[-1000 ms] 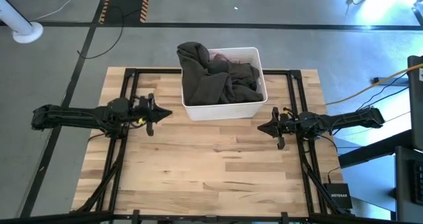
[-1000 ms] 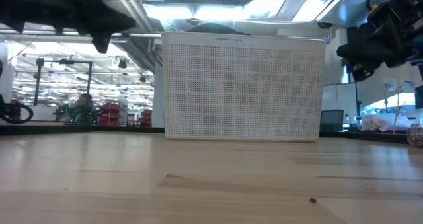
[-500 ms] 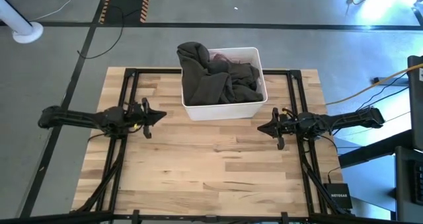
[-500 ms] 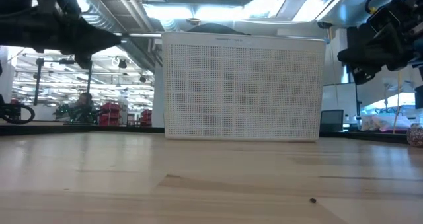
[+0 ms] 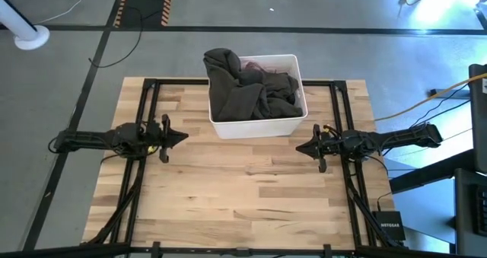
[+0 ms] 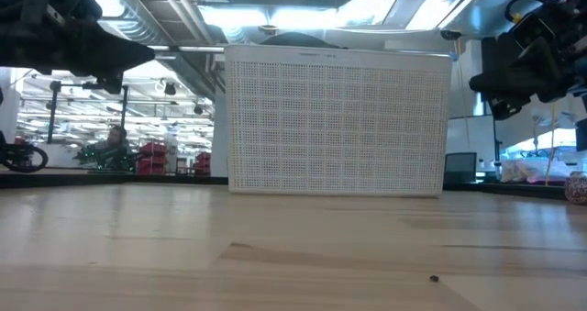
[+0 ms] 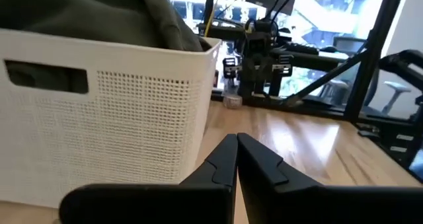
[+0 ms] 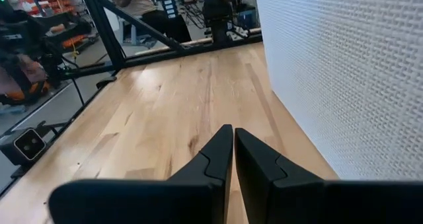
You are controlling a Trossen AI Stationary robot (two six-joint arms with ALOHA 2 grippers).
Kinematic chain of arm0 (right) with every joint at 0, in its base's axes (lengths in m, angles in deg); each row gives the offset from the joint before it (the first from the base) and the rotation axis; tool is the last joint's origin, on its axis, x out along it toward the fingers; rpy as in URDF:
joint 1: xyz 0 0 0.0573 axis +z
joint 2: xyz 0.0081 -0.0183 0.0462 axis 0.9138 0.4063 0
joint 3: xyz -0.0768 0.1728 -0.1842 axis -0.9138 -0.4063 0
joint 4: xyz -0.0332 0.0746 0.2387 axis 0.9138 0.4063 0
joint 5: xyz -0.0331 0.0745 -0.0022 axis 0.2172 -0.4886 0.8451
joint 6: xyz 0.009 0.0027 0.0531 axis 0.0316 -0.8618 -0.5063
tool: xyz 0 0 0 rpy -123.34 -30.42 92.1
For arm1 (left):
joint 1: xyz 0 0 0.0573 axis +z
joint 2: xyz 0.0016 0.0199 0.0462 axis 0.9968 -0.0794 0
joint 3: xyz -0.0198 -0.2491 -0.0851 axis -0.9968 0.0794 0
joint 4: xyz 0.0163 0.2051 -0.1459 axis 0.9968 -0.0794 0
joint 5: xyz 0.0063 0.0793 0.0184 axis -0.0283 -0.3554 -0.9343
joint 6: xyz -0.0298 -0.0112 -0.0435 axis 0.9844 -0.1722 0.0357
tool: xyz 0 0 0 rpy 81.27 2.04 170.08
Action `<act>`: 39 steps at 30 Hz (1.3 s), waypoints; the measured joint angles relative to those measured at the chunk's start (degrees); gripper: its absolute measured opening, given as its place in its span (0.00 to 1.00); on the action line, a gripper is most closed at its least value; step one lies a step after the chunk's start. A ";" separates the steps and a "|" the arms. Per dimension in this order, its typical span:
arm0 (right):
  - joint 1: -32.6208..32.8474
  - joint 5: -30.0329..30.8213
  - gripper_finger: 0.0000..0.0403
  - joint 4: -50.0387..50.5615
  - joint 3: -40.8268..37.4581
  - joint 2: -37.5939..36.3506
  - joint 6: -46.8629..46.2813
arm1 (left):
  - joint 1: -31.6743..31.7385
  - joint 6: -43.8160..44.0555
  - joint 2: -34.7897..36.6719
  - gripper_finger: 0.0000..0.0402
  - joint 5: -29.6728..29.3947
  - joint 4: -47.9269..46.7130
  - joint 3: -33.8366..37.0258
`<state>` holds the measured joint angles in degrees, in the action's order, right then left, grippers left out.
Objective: Sort clothes
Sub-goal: Return to Home Position
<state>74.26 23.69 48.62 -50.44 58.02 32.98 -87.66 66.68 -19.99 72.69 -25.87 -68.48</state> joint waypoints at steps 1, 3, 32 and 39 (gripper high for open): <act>0.00 0.02 0.09 0.15 0.00 0.00 0.00 | 0.14 -0.64 -0.20 0.01 0.00 0.06 0.00; 0.01 0.02 0.09 0.78 0.00 -0.01 0.02 | 0.18 -1.25 -0.48 0.01 -0.08 0.02 0.00; 0.00 0.00 0.09 2.49 0.00 -0.01 0.07 | 0.17 -1.92 -0.42 0.01 -0.01 0.04 0.00; 0.01 0.00 0.09 2.51 0.00 -0.01 0.07 | 0.17 -1.92 -0.42 0.01 0.00 0.04 0.02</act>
<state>74.27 23.69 51.12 -50.44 58.01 33.05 -87.49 64.76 -20.42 72.69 -25.83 -68.46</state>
